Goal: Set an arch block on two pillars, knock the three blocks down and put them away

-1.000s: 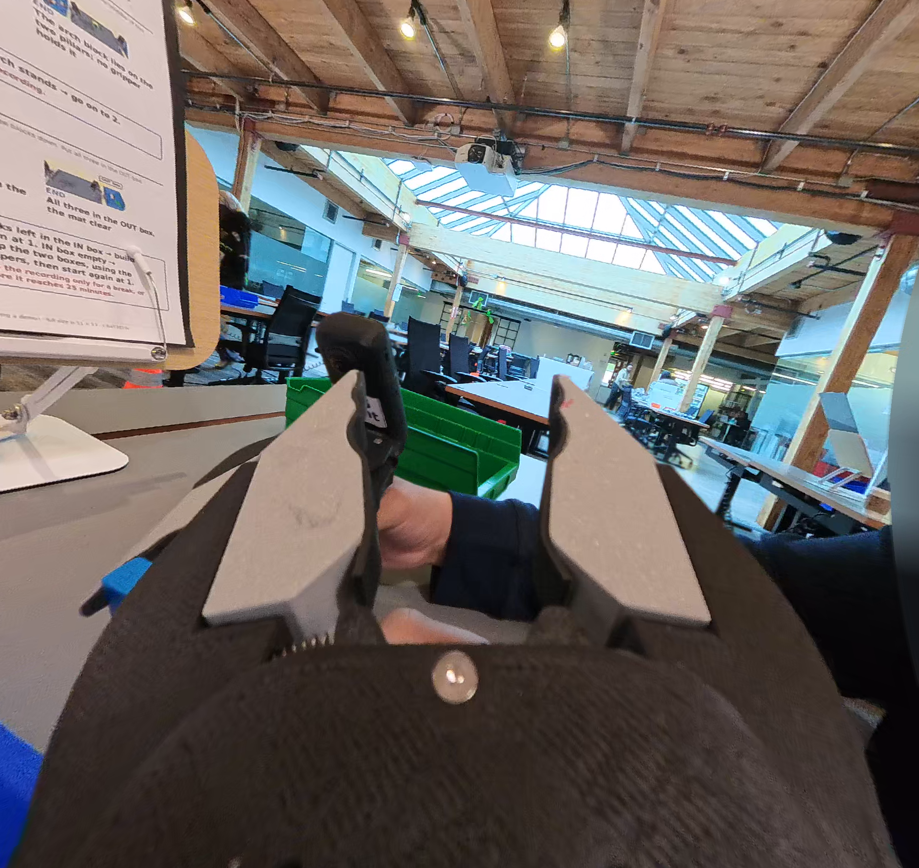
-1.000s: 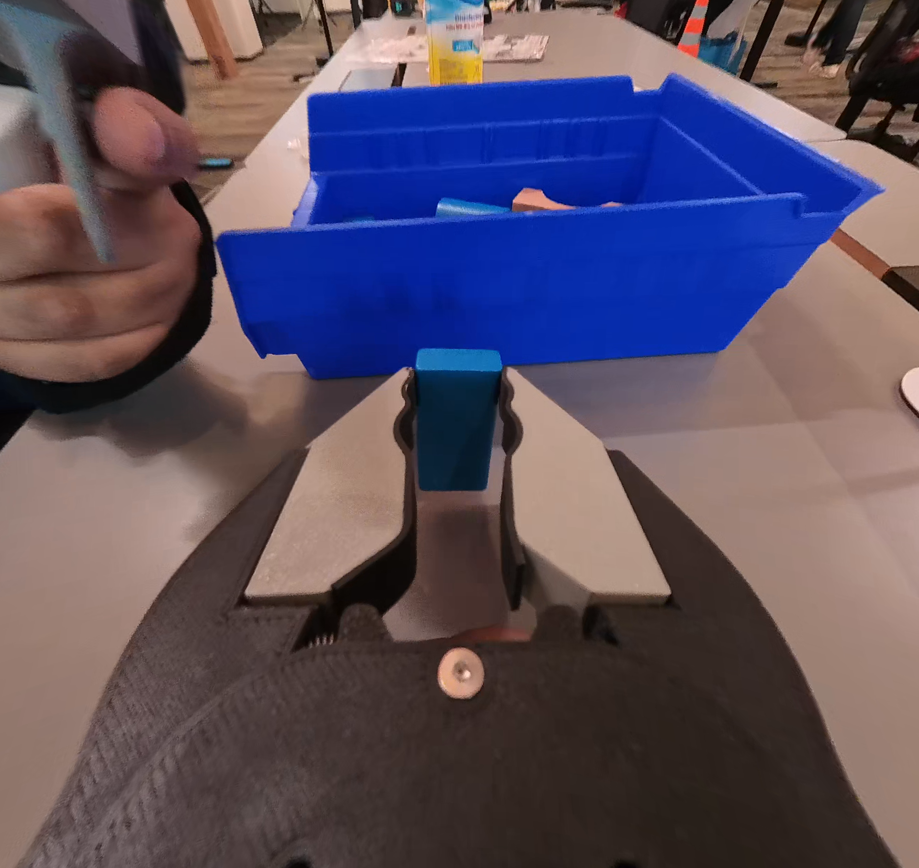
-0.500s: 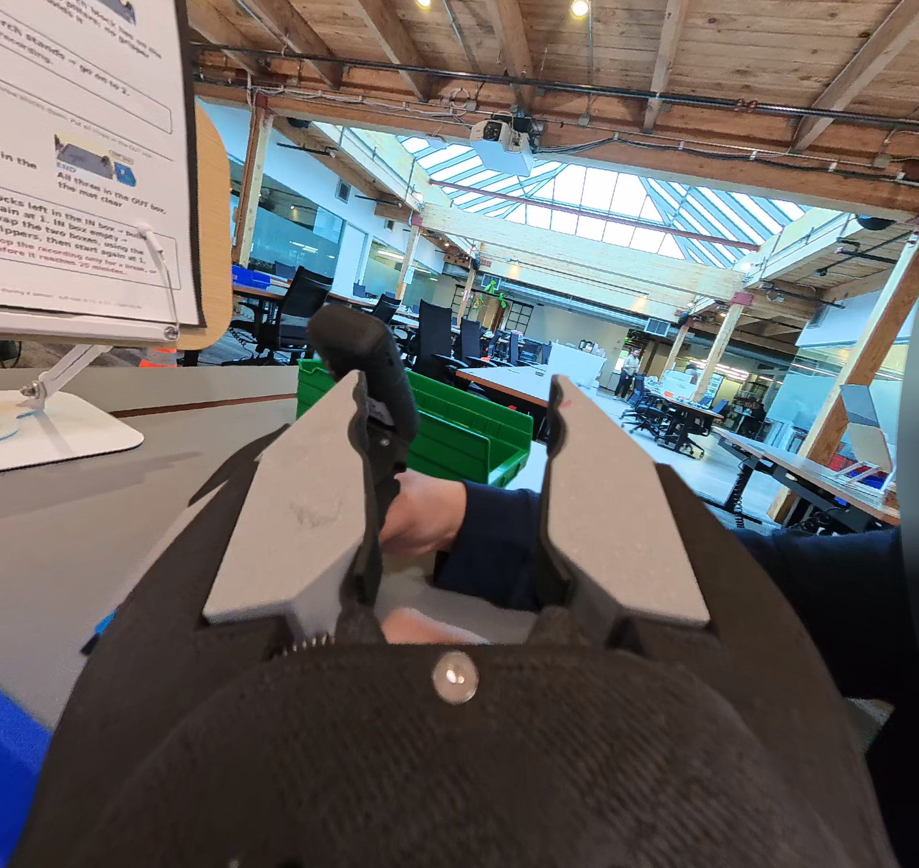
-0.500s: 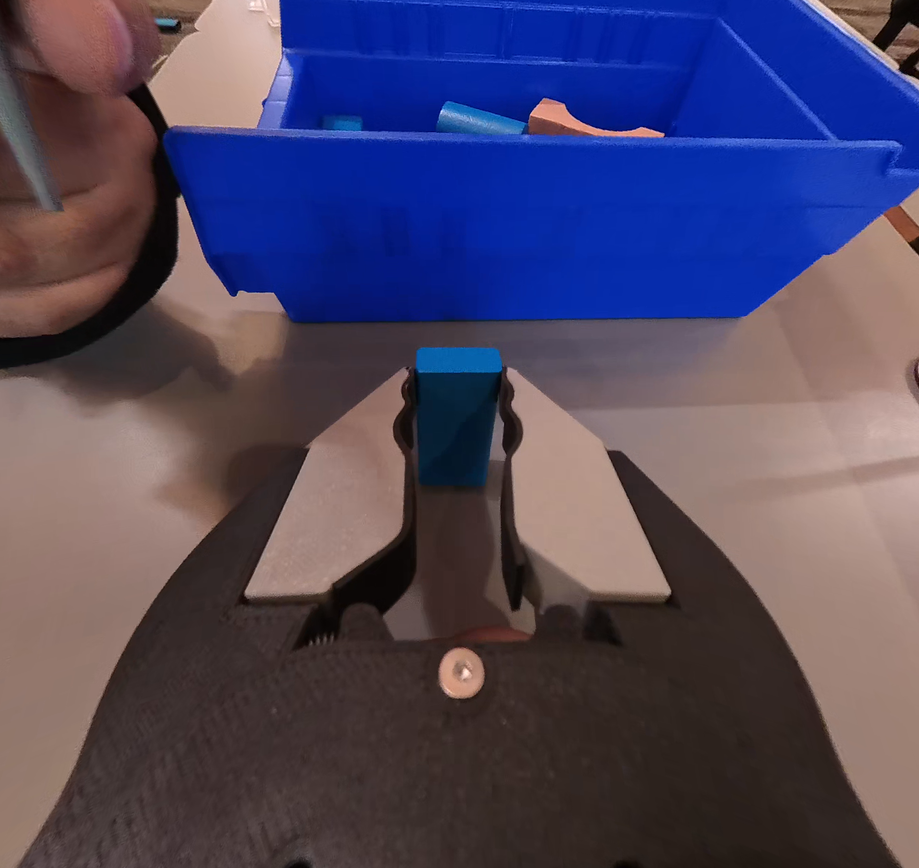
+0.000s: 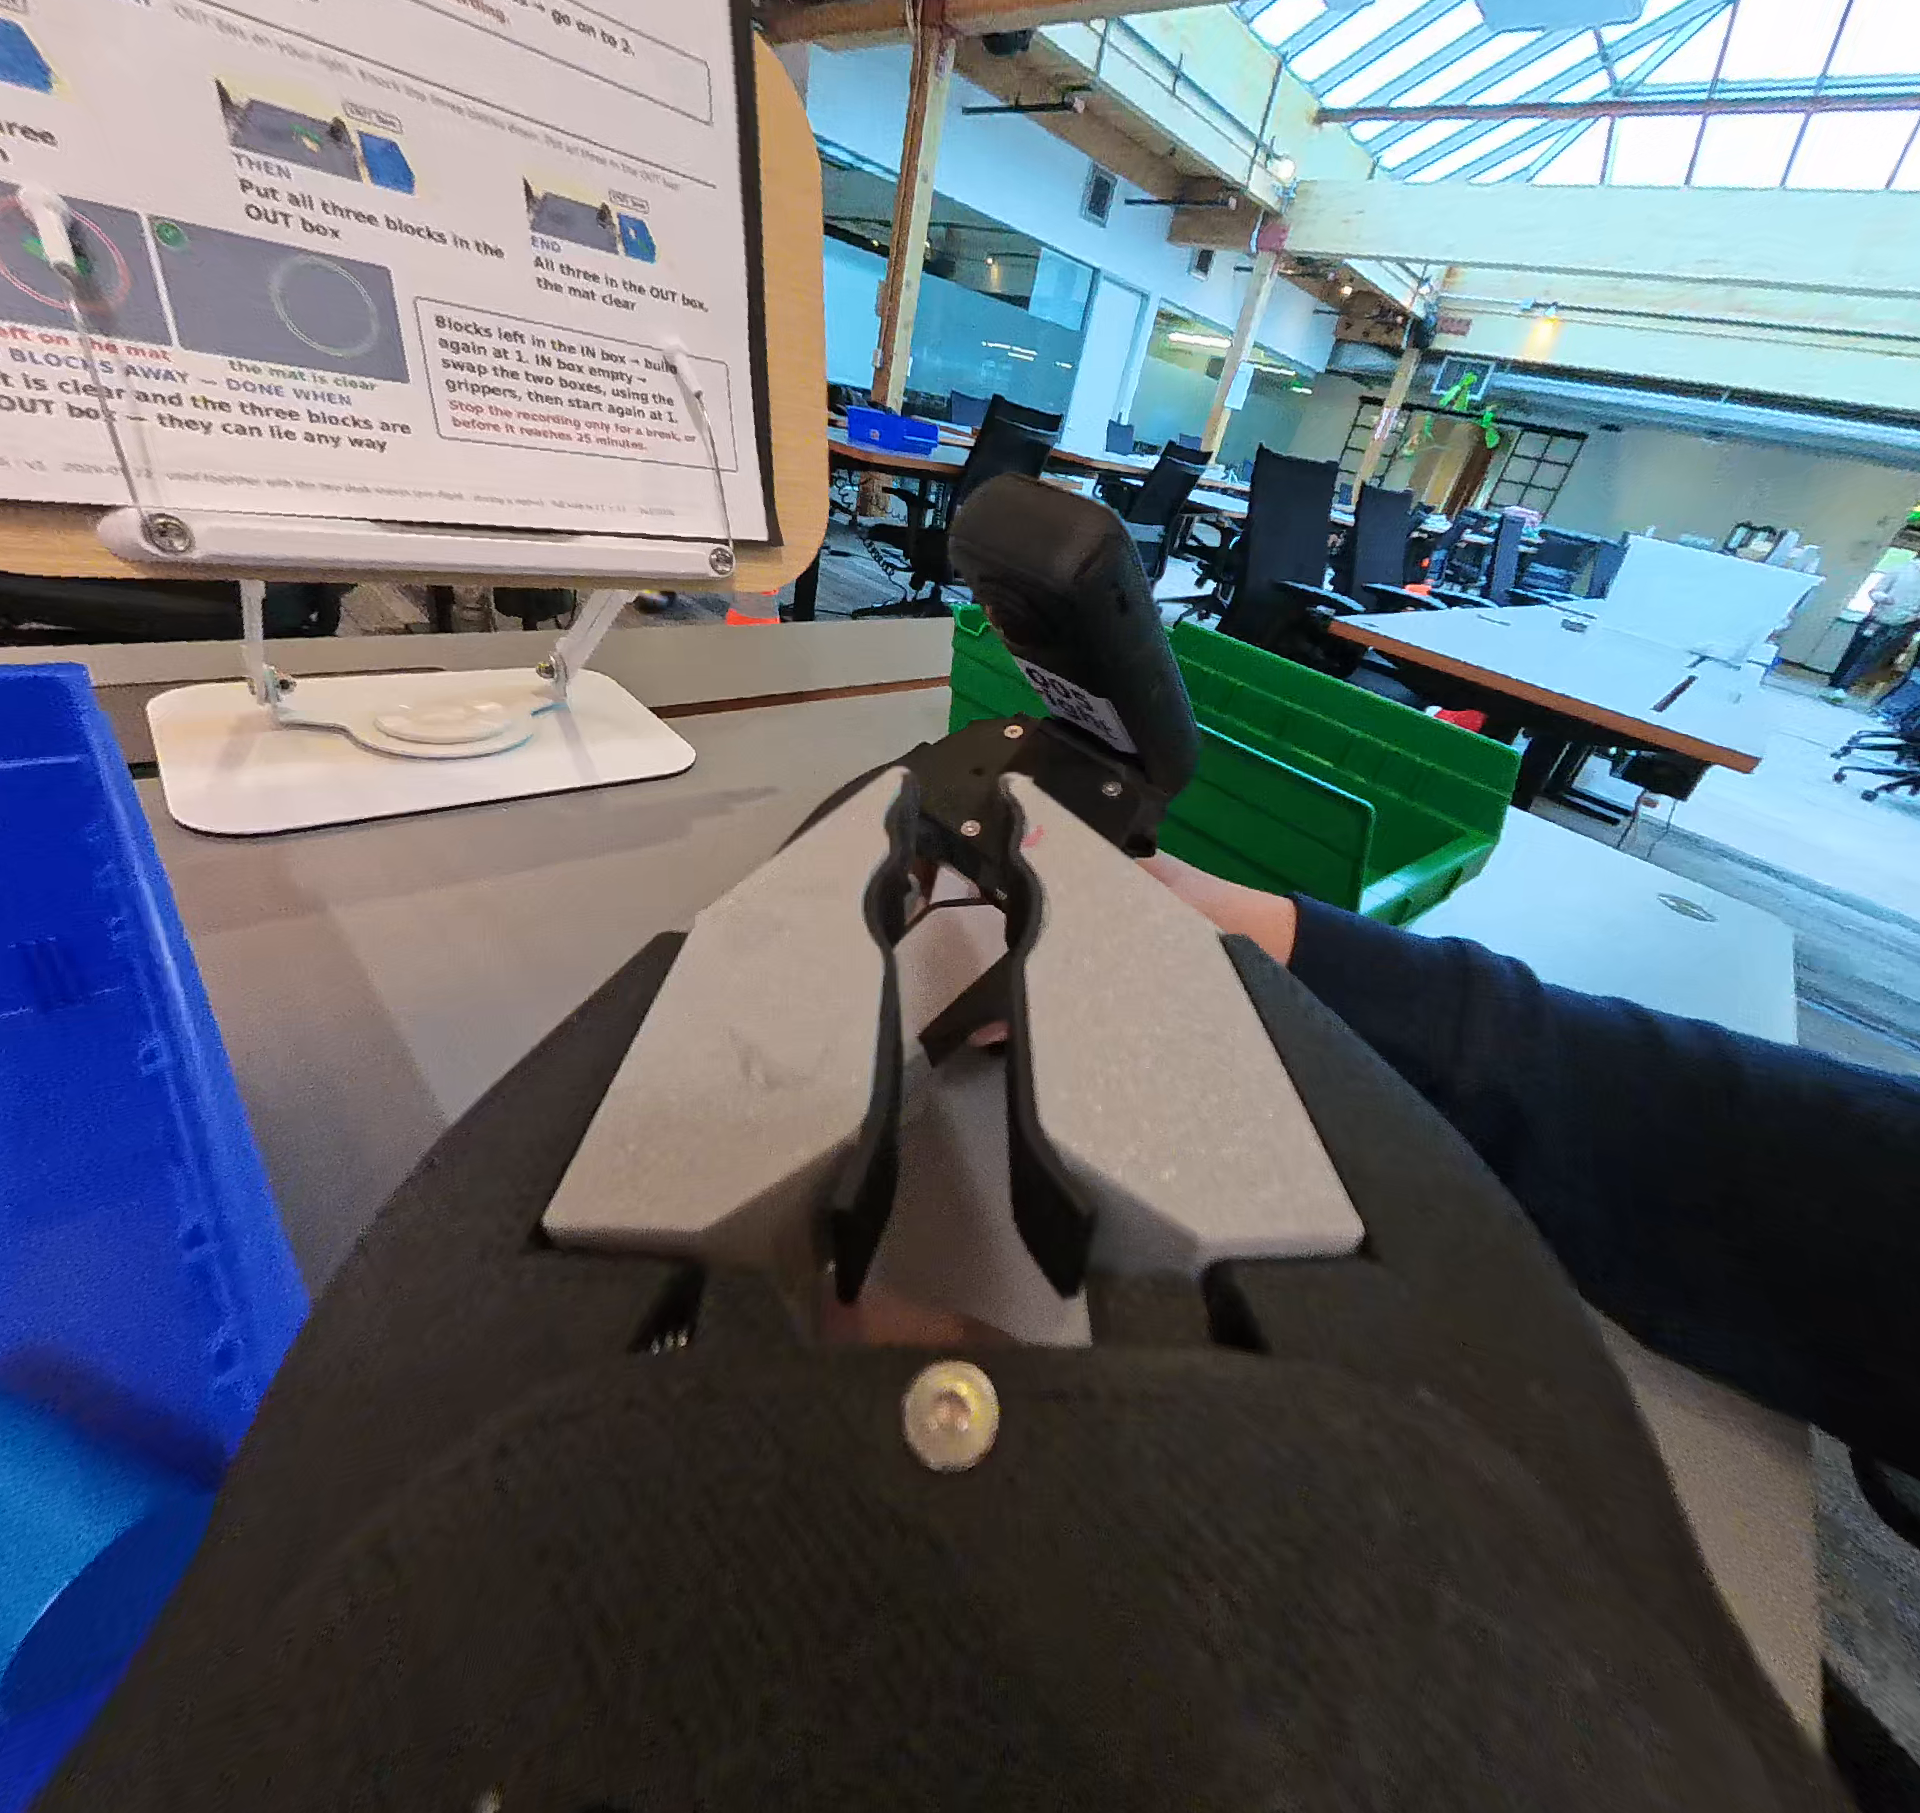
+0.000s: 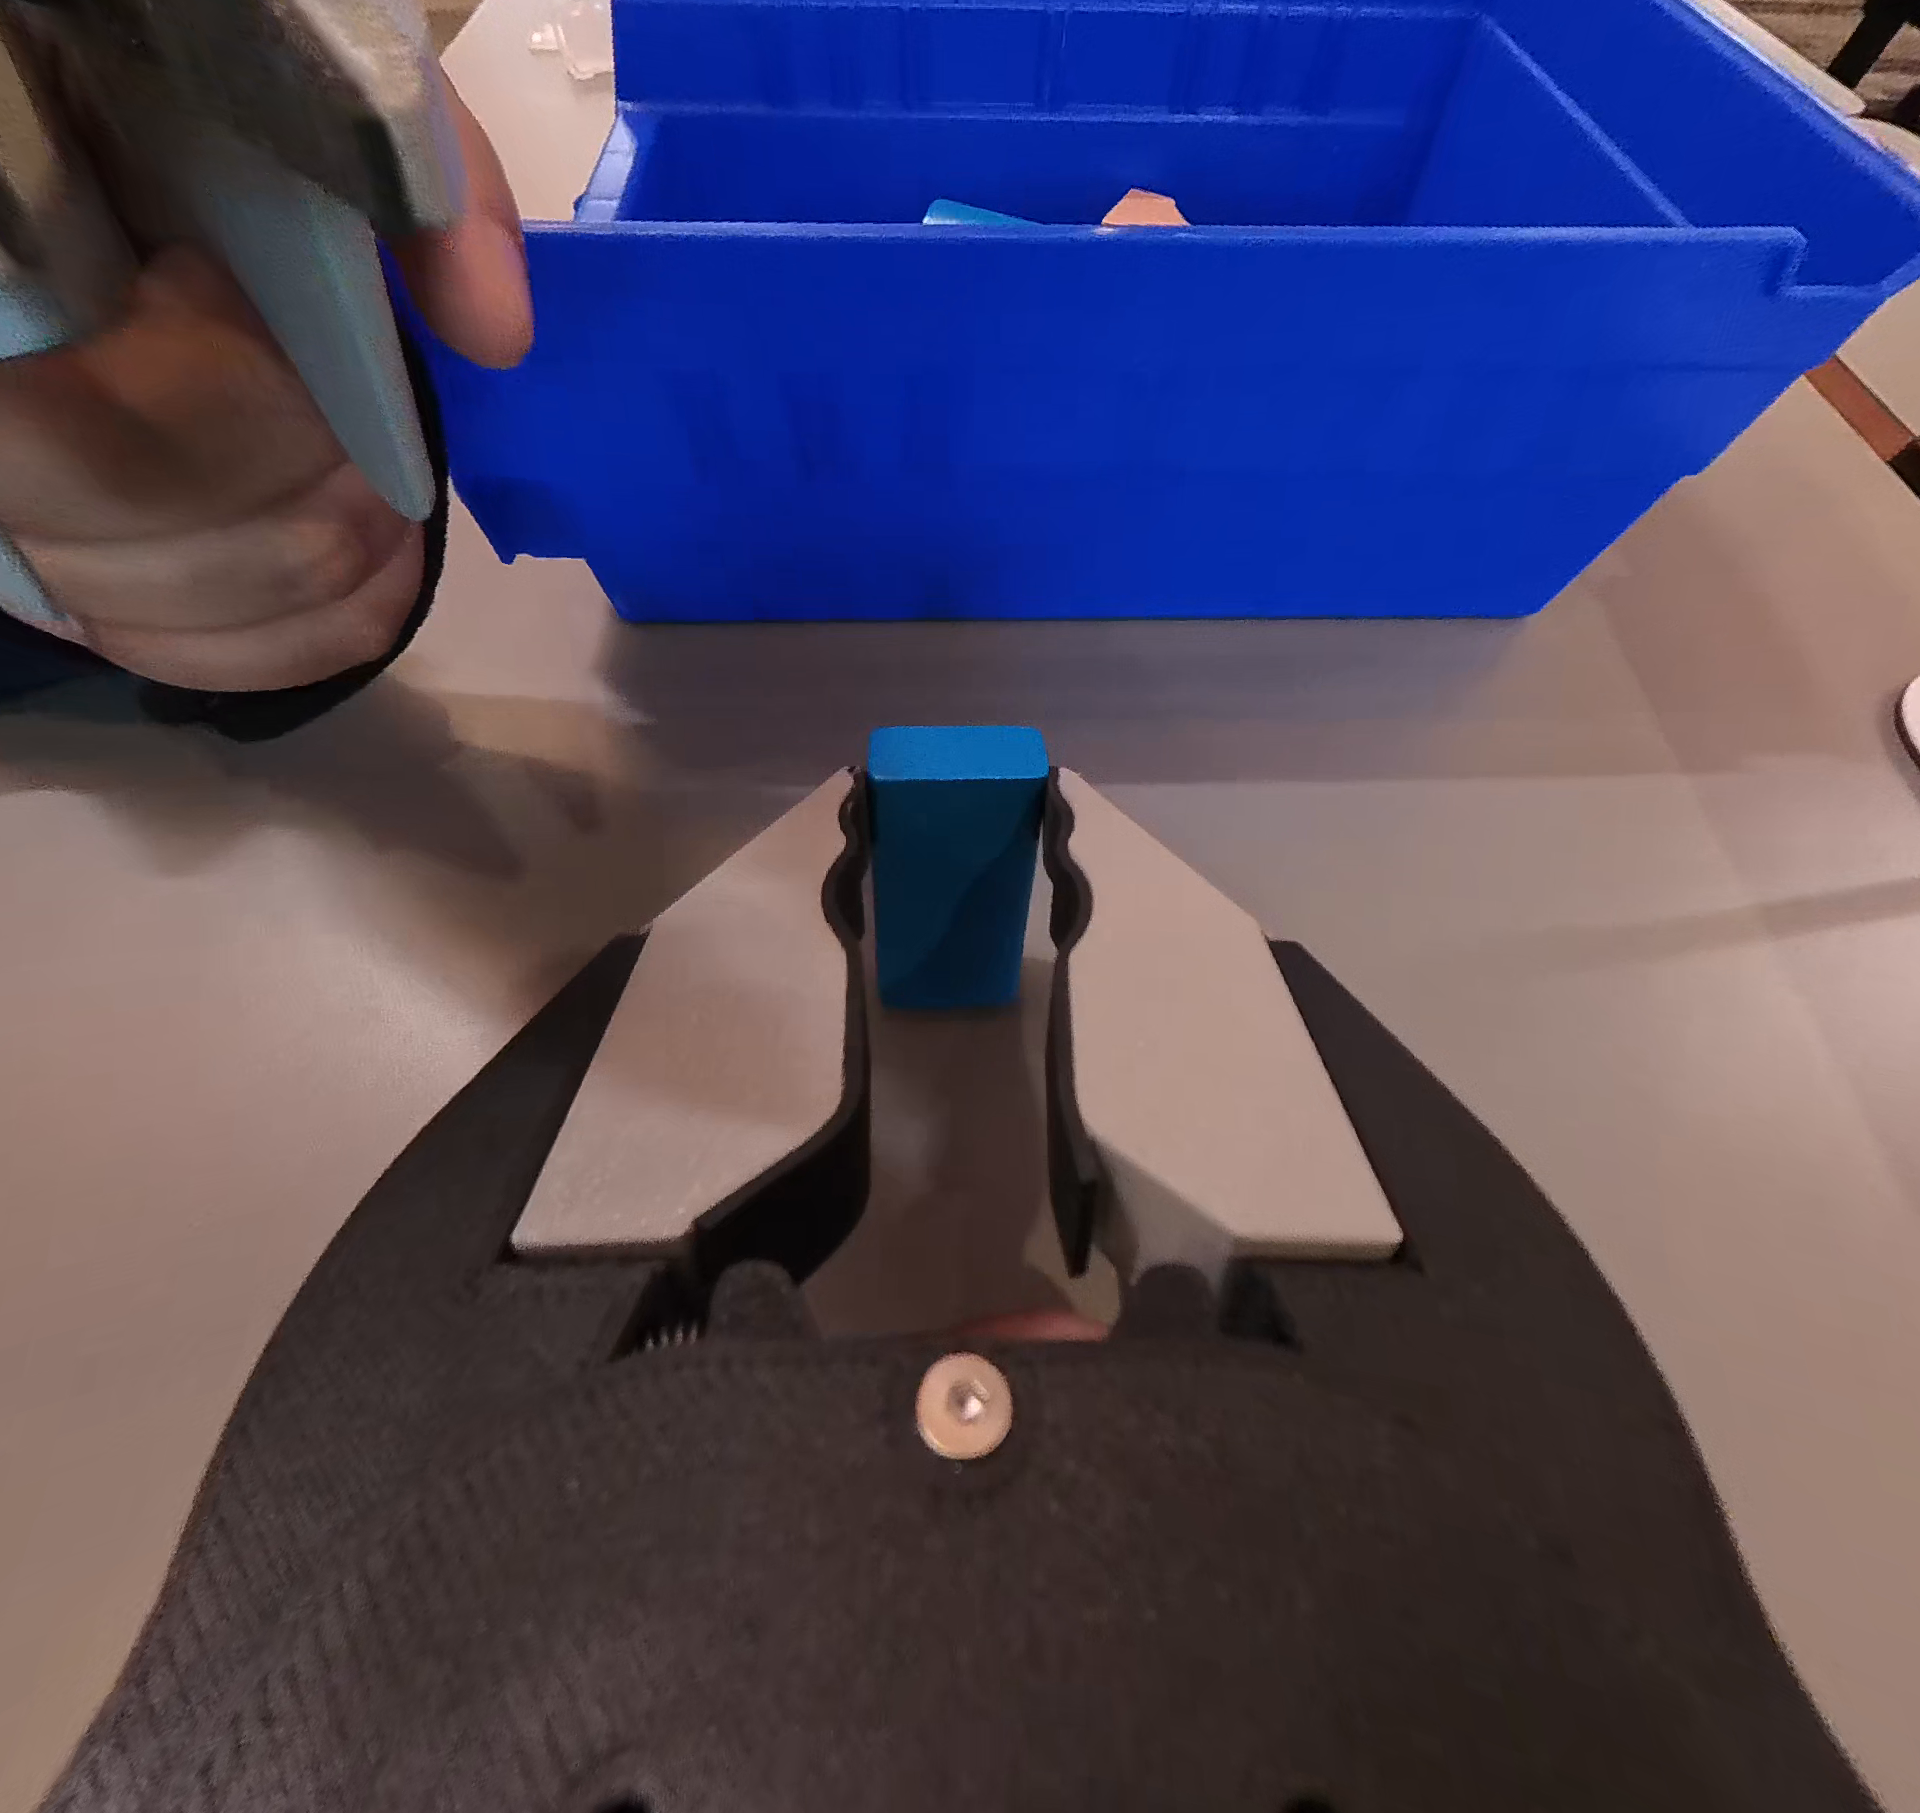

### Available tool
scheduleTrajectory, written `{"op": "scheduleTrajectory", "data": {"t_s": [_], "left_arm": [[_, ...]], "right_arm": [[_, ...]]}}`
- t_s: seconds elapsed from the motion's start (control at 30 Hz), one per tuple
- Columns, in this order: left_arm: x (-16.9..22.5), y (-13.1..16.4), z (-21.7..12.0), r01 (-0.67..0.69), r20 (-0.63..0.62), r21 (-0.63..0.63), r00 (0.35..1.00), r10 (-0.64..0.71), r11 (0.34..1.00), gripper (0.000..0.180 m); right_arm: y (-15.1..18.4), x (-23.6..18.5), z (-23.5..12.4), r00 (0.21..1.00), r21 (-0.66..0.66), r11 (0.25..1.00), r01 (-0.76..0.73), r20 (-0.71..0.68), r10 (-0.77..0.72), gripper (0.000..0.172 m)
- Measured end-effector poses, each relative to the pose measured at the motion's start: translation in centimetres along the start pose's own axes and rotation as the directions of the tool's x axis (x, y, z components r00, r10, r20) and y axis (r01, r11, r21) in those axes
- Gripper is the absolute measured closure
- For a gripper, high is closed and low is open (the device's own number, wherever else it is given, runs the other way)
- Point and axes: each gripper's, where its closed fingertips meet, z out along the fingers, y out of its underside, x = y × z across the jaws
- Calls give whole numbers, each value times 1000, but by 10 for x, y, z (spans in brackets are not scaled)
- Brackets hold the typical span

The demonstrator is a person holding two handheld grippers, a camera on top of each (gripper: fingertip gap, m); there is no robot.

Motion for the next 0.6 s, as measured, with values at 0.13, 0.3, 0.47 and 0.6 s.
{"op": "scheduleTrajectory", "data": {"t_s": [0.13, 0.3, 0.47, 0.6], "left_arm": [[-17, 10, 2, 28, 97, -56, 995, -23, 998, 180], [-47, 42, 5, -3, 301, -238, 951, 77, 971, 180], [-56, 56, 4, -3, 345, -315, 931, 118, 949, 180], [-57, 56, 4, -8, 344, -313, 931, 121, 950, 180]], "right_arm": [[1, 0, 0, 1000, -8, 1000, 5, -1, -5, 141], [3, 1, -4, 1000, -6, 1000, 6, -7, -6, 141], [4, 1, -6, 1000, -5, 1000, -1, -2, 1, 142], [5, 1, -6, 1000, -7, 1000, 4, -5, -4, 142]]}}
